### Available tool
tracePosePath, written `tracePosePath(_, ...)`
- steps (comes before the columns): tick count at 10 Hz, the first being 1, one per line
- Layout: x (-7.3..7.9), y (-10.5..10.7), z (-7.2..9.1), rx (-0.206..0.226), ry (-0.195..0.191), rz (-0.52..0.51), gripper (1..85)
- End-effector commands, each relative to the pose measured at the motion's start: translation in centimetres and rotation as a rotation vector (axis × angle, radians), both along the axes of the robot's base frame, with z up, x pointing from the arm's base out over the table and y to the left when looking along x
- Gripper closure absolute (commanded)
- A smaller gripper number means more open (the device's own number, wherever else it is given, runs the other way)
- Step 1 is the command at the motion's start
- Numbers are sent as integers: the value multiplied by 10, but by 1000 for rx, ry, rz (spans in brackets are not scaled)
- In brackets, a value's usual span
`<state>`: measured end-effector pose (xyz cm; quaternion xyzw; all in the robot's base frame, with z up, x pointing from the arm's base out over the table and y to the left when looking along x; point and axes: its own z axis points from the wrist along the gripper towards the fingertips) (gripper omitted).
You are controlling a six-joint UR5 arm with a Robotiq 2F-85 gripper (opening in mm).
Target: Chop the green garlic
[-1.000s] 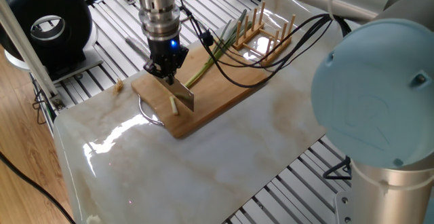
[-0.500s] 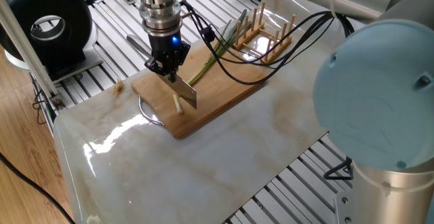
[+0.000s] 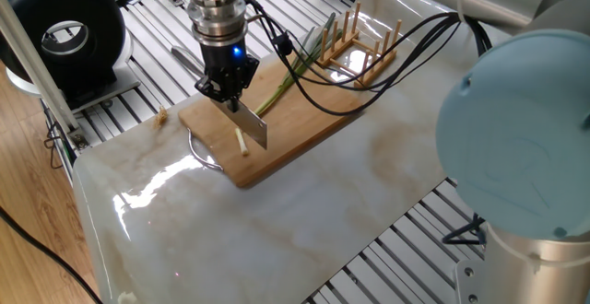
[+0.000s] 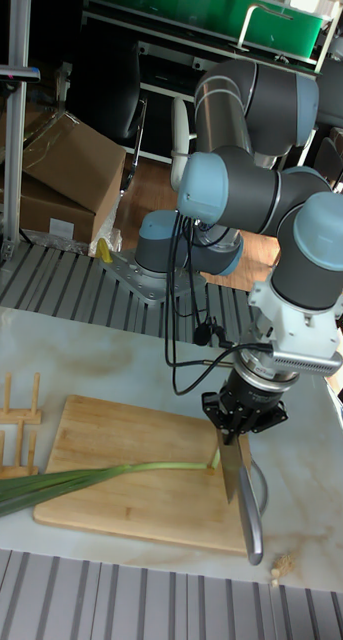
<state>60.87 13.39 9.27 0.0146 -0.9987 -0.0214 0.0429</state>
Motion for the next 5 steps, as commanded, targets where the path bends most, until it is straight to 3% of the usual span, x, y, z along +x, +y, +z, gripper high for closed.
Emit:
tracePosePath(1,-6,2,11,11,10,-10,843)
tracePosePath(5,4,-38,12,-50,1,34,843)
